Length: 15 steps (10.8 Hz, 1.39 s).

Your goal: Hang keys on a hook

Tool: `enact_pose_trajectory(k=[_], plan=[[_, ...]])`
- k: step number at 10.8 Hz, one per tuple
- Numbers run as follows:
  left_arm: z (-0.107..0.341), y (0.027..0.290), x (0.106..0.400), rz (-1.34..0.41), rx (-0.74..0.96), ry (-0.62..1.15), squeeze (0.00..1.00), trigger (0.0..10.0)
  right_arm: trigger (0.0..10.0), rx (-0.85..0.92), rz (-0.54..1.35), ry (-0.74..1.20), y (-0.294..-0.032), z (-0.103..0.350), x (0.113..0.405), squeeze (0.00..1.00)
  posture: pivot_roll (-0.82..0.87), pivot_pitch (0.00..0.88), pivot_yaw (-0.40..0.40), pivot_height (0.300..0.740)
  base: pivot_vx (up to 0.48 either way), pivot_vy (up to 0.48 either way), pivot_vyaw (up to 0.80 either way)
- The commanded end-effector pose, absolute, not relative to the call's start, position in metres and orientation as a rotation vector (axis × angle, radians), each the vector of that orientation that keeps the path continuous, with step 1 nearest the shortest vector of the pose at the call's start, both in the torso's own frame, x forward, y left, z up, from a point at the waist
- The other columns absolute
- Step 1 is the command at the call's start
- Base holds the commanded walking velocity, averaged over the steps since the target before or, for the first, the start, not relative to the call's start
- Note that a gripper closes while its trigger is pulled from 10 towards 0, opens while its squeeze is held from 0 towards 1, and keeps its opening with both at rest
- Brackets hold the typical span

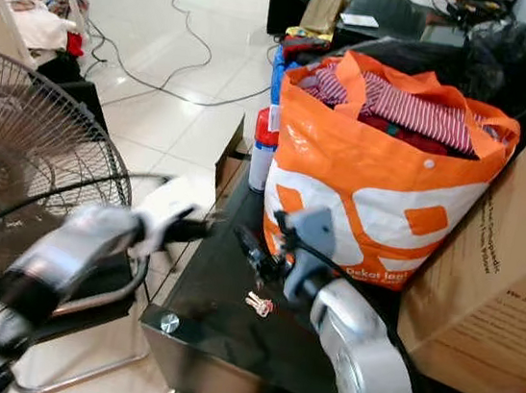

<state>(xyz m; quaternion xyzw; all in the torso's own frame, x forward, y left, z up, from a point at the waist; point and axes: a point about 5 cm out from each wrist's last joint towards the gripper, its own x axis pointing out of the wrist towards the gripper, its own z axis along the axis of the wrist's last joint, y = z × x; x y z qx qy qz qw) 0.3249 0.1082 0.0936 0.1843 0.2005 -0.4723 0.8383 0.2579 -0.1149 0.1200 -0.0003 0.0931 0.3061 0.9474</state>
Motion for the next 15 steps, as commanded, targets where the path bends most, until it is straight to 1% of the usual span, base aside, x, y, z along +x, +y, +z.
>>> enact_pose_trajectory(k=[1, 3, 4, 6, 8, 11, 12, 15], plan=[[0.094, 0.099, 0.325, -1.066, 0.424, 0.420, 0.00, 10.0, 10.0, -0.042, 0.597, 0.209, -0.118, 0.117, 0.262, 0.00, -0.03, 0.000, -0.023, 0.740, 0.000, 0.000, 0.00], [0.096, 0.087, 0.328, -1.112, 0.458, 0.416, 0.00, 10.0, 10.0, -0.038, 0.617, 0.193, -0.113, 0.121, 0.266, 0.00, -0.04, 0.000, -0.023, 0.740, 0.000, 0.000, 0.00], [0.094, 0.081, 0.330, -1.149, 0.502, 0.419, 0.00, 10.0, 10.0, -0.008, 0.629, 0.177, -0.107, 0.124, 0.268, 0.00, -0.04, 0.000, -0.023, 0.740, 0.000, 0.000, 0.00], [0.094, 0.076, 0.332, -1.160, 0.513, 0.410, 0.00, 10.0, 10.0, -0.002, 0.643, 0.192, -0.104, 0.121, 0.268, 0.00, -0.04, 0.000, -0.027, 0.740, 0.000, 0.000, 0.00], [0.096, 0.065, 0.330, -1.213, 0.514, 0.388, 0.00, 10.0, 10.0, -0.004, 0.554, 0.271, -0.108, 0.108, 0.276, 0.00, -0.04, 0.000, -0.034, 0.740, 0.000, 0.000, 0.00], [0.095, 0.057, 0.325, -1.263, 0.511, 0.363, 0.00, 10.0, 10.0, 0.006, 0.500, 0.305, -0.111, 0.101, 0.281, 0.00, -0.04, 0.000, -0.034, 0.740, 0.000, 0.000, 0.00], [0.095, 0.057, 0.324, -1.270, 0.512, 0.361, 0.00, 10.0, 10.0, 0.022, 0.488, 0.305, -0.112, 0.101, 0.282, 0.00, -0.03, 0.000, -0.049, 0.740, 0.000, 0.000, 0.00], [0.095, 0.058, 0.324, -1.266, 0.517, 0.354, 0.00, 10.0, 10.0, 0.037, 0.482, 0.317, -0.113, 0.098, 0.282, 0.00, -0.03, 0.000, -0.049, 0.740, 0.000, 0.000, 0.00]])
